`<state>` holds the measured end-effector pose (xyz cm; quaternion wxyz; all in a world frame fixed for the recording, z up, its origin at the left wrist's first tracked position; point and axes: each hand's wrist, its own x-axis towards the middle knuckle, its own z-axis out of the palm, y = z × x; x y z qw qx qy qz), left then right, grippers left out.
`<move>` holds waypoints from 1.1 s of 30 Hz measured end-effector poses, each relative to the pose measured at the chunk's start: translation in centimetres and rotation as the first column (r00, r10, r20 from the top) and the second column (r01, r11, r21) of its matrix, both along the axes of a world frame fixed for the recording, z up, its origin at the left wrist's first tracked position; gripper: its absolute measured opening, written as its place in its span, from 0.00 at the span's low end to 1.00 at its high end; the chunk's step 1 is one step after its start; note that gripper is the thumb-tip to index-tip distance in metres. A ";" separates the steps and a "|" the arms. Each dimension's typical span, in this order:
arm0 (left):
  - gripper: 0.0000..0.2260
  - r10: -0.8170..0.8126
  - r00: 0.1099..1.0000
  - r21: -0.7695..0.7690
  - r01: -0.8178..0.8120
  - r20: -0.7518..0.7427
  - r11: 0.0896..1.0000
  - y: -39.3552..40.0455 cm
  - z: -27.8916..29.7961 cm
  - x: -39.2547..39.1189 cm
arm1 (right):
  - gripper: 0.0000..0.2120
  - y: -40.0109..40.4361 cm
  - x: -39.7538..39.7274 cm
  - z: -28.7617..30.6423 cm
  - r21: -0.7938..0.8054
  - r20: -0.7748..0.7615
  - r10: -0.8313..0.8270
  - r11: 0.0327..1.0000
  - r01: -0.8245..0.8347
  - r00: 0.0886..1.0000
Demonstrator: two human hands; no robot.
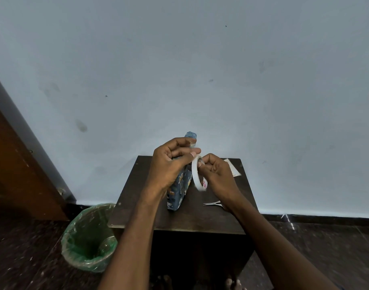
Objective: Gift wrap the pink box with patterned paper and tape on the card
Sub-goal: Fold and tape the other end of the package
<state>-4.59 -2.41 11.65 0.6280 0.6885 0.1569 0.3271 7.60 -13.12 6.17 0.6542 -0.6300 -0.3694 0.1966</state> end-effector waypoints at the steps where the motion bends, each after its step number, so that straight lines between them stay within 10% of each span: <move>1: 0.11 0.013 1.000 0.004 -0.013 -0.001 1.000 0.0 0.1 0.0 | 0.12 0.0 0.1 -0.1 -0.004 0.010 0.012 1.000 -0.011 1.000; 19: 0.07 0.126 0.991 -0.208 -0.113 0.052 0.972 0.0 -0.2 0.5 | 0.18 0.6 0.0 -1.1 -0.046 0.044 -0.008 0.999 0.010 0.999; 33: 0.19 0.008 0.999 -0.067 -0.006 0.031 0.998 -0.1 0.2 0.0 | 0.12 0.5 0.5 -0.4 -0.014 -0.131 0.015 1.000 -0.017 0.991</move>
